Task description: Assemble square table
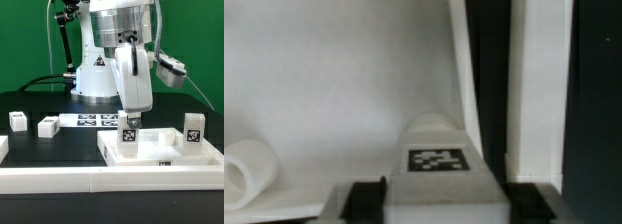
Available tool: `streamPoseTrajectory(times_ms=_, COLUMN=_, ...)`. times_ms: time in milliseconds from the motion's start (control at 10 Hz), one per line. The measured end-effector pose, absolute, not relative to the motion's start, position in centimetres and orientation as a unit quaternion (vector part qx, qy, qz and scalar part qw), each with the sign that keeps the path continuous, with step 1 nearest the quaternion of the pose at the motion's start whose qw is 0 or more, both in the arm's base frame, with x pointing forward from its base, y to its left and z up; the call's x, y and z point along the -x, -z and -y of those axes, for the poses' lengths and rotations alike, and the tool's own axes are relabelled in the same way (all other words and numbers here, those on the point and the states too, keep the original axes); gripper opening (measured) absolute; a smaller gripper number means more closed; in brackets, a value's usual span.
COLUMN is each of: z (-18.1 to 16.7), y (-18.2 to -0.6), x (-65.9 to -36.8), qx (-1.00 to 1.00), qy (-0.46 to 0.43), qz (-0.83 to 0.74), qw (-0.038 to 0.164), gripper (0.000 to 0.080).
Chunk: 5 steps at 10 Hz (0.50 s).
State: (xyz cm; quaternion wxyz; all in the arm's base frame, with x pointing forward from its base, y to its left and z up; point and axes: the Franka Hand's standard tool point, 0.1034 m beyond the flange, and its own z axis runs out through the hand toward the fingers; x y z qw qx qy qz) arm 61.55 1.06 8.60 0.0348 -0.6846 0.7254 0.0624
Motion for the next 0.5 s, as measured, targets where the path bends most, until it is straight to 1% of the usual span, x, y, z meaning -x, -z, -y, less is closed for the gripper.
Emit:
streamPoseTrajectory(times_ms=100, z=-1.12, y=-8.6, x=-61.55, qx=0.687, qy=-0.062, qz=-0.723, qw=0.035, gripper=0.0343)
streamPoseTrajectory(times_ms=200, z=-1.19, y=-8.59, x=-61.54, qx=0.691, qy=-0.062, qz=-0.719, qw=0.035, gripper=0.049)
streamPoseTrajectory(times_ms=300, z=-1.2, y=-8.56, x=-61.51, qx=0.708, qy=-0.062, qz=-0.703, qw=0.036, gripper=0.049)
streamPoseTrajectory(times_ms=400, z=-1.23, y=-8.46, x=-61.42, qx=0.727, qy=-0.064, qz=-0.683, qw=0.036, gripper=0.0612)
streamPoseTrajectory(times_ms=500, z=-1.21, y=-8.42, x=-61.39, qx=0.76, qy=-0.062, qz=-0.646, qw=0.039, gripper=0.0612)
